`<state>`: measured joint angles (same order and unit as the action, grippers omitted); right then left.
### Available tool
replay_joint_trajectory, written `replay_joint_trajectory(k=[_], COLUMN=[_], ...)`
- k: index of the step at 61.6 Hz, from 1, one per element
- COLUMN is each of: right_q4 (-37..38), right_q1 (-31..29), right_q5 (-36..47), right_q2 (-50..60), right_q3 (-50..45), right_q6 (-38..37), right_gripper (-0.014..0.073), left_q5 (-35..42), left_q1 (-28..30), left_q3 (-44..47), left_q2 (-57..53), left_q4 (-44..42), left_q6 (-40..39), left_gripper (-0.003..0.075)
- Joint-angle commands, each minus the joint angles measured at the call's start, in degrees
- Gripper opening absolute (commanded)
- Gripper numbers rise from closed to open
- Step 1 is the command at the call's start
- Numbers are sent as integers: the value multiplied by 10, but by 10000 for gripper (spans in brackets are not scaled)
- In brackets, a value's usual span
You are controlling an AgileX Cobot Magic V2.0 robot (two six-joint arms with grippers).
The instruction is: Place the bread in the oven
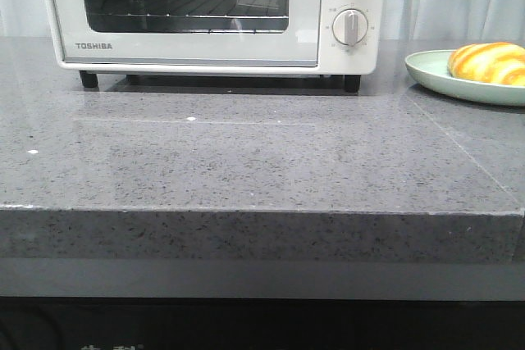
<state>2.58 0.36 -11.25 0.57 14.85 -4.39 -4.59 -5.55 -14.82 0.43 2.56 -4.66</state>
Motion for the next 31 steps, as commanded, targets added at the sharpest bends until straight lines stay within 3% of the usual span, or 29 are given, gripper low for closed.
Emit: replay_joint_trajectory(k=[1,18,31], right_q4=[24,29,29], right_q1=[-4,-4,-3], right_q5=[-6,-133,-170], right_q2=[-20,-146,-230], right_q3=[73,234,272], right_q6=[3,3,3], right_gripper=[-69,-69,-69], left_q5=[-2,-115,-146], left_q1=[2,2,2], left_q3=[-84,-258,-284], left_q2=[36,162,252], left_q4=[0,-1,-1], left_q6=[-1,11,11], left_gripper=[-18,-18,-18])
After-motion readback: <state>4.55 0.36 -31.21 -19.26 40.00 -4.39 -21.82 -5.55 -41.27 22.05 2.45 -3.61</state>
